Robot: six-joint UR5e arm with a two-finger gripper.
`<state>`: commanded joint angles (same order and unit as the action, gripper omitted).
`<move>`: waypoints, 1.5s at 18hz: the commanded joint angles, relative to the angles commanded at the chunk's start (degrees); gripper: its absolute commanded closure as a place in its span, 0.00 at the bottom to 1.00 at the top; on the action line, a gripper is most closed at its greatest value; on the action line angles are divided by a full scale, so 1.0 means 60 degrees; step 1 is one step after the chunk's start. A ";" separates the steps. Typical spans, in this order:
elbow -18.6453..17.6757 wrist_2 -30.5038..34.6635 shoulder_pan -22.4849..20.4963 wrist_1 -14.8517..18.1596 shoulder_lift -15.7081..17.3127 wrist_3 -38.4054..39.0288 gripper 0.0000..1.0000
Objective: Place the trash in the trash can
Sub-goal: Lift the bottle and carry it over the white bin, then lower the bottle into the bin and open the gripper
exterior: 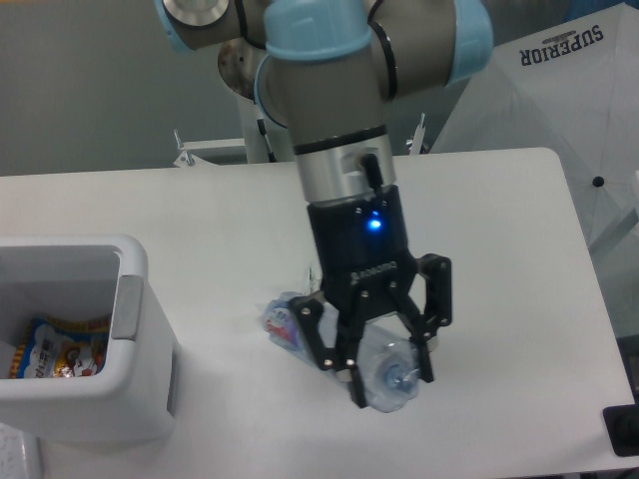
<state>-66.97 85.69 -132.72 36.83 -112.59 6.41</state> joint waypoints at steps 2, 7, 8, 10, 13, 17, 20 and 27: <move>-0.0029 -0.0029 0.0030 0.0000 0.0191 0.0263 0.34; -0.0029 -0.0365 0.0278 0.0000 0.0382 0.0717 0.34; -0.0073 -0.0381 0.0351 0.0000 0.0498 0.0893 0.34; -0.0073 -0.0410 0.0439 0.0000 0.0543 0.1142 0.34; -0.0073 -0.0425 0.0615 0.0000 0.0616 0.1538 0.34; -0.0132 -0.0469 0.1054 0.0000 0.0602 0.1641 0.34; -0.0278 -0.0469 0.1464 0.0015 0.0558 0.1627 0.34; -0.0659 -0.0629 0.2212 0.0015 0.0426 0.1656 0.33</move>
<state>-70.93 81.92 -119.45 36.91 -110.04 16.35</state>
